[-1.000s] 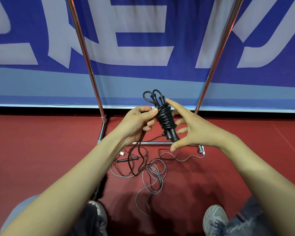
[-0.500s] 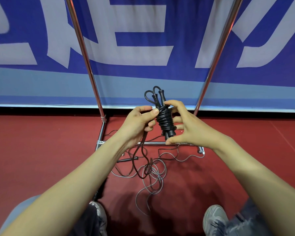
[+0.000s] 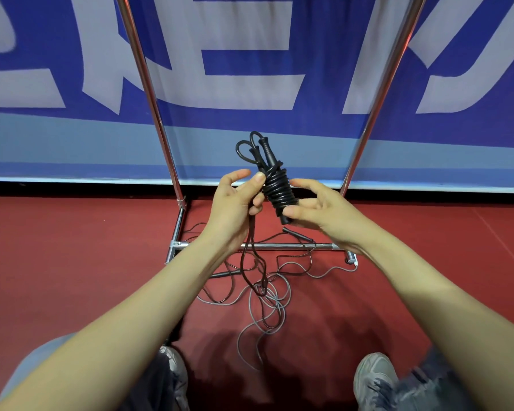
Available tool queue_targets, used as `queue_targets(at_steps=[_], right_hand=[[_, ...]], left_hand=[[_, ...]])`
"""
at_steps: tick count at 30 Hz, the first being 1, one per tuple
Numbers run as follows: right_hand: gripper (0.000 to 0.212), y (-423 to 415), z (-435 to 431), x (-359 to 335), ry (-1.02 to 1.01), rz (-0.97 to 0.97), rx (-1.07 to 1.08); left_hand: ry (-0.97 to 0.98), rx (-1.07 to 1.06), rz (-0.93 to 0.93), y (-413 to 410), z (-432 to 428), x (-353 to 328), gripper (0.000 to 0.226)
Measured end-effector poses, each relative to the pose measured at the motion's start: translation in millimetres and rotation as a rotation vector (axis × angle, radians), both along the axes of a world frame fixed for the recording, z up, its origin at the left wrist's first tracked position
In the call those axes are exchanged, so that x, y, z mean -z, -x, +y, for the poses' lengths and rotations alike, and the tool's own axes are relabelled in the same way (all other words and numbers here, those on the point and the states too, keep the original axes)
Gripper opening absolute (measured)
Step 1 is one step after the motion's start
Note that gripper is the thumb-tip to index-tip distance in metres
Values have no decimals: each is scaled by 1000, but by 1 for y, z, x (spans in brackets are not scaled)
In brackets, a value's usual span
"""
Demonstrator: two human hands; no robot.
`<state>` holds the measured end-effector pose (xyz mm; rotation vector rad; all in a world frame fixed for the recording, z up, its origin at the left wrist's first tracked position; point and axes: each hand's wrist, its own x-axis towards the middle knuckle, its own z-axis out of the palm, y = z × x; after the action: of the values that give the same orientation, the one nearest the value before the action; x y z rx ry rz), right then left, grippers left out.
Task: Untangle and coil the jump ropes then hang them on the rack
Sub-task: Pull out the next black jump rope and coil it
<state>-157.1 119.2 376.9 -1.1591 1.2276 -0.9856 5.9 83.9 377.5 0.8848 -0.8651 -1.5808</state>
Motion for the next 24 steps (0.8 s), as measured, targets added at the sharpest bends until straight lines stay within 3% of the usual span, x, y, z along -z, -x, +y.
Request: queue_targets(at_steps=[9, 13, 18, 24], right_hand=[[81, 1, -1, -2, -34, 16, -18], [59, -10, -5, 3, -40, 94, 216], [20, -12, -8, 5, -85, 34, 348], [18, -28, -13, 7, -42, -91, 375]], left_hand=[[16, -21, -28, 2, -3, 7, 27], [40, -107, 0, 5, -1, 12, 23], [2, -183, 63, 11, 3, 18, 22], [-31, -264, 132, 14, -7, 14, 21]])
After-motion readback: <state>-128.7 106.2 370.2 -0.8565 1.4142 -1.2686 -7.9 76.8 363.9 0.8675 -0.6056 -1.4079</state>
